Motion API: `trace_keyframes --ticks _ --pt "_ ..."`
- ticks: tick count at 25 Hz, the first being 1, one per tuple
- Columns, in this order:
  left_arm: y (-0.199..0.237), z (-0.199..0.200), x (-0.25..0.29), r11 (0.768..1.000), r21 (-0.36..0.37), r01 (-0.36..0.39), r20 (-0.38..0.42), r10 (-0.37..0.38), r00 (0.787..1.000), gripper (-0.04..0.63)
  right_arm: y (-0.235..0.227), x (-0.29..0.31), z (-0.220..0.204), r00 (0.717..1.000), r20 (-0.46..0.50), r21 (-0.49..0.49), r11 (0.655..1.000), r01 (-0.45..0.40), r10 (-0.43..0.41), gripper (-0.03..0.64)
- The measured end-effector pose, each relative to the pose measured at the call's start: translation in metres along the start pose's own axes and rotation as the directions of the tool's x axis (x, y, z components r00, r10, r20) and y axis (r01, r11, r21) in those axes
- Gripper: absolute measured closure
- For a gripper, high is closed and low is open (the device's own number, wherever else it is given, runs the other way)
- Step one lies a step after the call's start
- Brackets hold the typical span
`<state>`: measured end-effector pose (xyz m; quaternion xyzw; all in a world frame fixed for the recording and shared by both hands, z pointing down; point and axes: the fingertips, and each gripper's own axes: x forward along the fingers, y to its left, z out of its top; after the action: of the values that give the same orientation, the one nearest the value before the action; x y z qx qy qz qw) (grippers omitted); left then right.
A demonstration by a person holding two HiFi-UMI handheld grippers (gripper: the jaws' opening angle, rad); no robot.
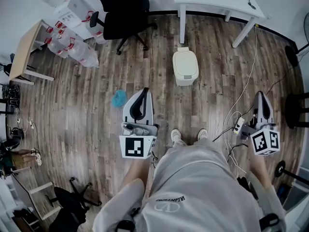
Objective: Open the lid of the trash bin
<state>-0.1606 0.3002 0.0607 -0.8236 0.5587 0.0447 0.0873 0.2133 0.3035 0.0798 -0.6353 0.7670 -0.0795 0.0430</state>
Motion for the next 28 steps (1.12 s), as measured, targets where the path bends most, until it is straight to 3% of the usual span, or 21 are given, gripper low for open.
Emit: trace_keyframes --ticks 10,21,28 --pt "0.027 -0.017 -0.002 1.0 -0.018 0.015 -0.025 -0.016 1.0 0.597 0.034 0.012 -0.015 1.0 -0.018 -0.006 1.0 -0.009 0.009 0.6" --pt "0.021 -0.023 0.032 1.0 0.002 0.009 -0.043 -0.009 0.999 0.597 0.012 0.048 -0.021 0.999 -0.028 0.019 0.999 -0.027 0.027 0.6" --pt "0.01 -0.031 0.083 1.0 0.012 -0.001 -0.059 0.002 0.998 0.597 -0.018 0.091 -0.015 0.998 -0.033 0.036 0.998 -0.053 0.054 0.601"
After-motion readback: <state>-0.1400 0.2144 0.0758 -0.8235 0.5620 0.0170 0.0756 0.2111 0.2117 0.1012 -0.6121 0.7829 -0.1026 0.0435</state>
